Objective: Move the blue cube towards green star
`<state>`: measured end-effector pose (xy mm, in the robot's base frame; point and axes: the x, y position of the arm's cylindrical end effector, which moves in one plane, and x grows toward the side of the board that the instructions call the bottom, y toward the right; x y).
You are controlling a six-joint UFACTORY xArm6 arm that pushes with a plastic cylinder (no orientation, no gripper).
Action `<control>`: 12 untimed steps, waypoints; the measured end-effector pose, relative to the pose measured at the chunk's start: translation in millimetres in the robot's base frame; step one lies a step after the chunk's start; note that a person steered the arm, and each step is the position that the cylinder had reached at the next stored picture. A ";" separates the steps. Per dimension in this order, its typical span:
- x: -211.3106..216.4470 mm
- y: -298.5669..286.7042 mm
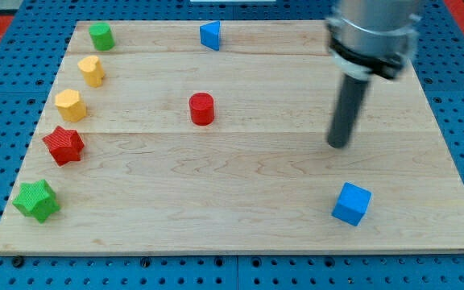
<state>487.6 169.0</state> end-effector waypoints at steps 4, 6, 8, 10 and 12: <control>71.6 -8.2; 93.1 -67.3; 41.4 -57.6; 69.8 -128.6; 80.6 -89.3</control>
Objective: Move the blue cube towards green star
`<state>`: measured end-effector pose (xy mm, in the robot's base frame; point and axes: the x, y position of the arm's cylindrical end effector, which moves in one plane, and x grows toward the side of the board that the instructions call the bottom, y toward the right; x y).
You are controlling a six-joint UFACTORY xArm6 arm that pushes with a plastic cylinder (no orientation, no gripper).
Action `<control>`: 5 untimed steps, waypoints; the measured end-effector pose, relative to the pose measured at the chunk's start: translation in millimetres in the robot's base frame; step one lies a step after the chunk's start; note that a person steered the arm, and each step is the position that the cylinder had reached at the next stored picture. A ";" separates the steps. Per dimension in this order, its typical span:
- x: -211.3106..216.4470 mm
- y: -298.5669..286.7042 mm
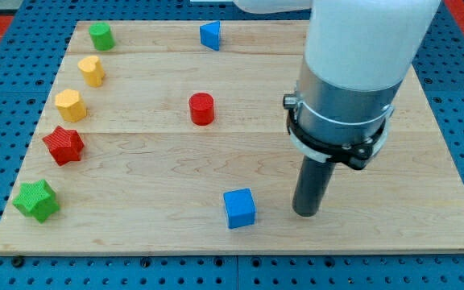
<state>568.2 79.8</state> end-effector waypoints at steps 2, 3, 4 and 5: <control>1.2 -61.0; 10.9 -73.9; 5.0 -93.4; -13.9 -95.1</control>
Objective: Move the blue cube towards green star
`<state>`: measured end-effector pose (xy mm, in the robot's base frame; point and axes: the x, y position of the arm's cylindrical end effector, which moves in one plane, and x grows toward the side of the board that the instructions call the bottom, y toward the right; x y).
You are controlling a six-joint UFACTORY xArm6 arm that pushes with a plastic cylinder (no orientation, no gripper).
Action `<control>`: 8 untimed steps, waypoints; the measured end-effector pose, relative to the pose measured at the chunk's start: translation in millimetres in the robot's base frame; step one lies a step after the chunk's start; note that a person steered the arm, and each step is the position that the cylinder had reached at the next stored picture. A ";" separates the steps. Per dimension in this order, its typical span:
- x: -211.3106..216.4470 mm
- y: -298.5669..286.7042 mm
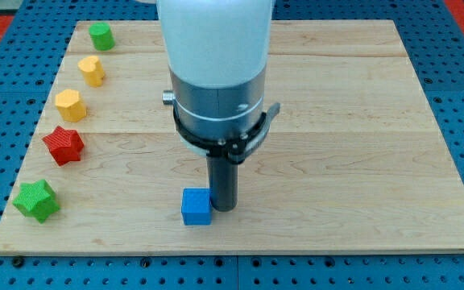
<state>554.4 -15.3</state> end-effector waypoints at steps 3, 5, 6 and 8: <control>-10.7 187.9; -11.6 153.2; -11.0 99.8; 38.8 -23.8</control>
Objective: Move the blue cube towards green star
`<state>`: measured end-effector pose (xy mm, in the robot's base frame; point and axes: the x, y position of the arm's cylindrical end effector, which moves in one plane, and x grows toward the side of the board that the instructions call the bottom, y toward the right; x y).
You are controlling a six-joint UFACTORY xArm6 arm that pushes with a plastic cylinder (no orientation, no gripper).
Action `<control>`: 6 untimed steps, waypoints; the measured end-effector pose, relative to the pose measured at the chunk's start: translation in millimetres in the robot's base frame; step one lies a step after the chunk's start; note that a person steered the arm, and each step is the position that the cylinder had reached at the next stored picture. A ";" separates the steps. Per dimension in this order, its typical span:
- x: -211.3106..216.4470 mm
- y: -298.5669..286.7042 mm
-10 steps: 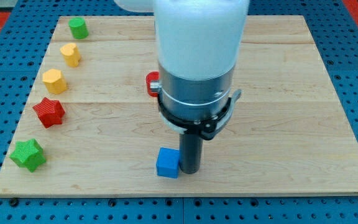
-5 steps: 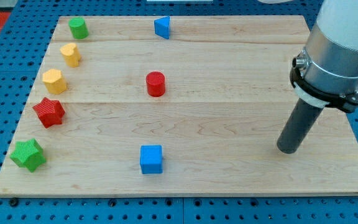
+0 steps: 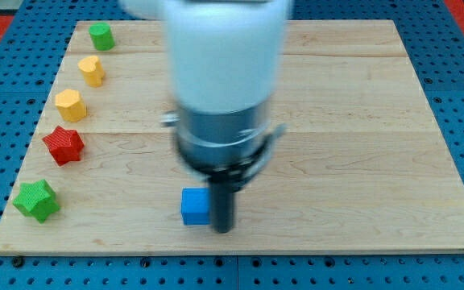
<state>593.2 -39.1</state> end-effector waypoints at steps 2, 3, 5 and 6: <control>-24.9 33.5; -27.8 -11.1; -26.2 -35.8; -85.1 33.5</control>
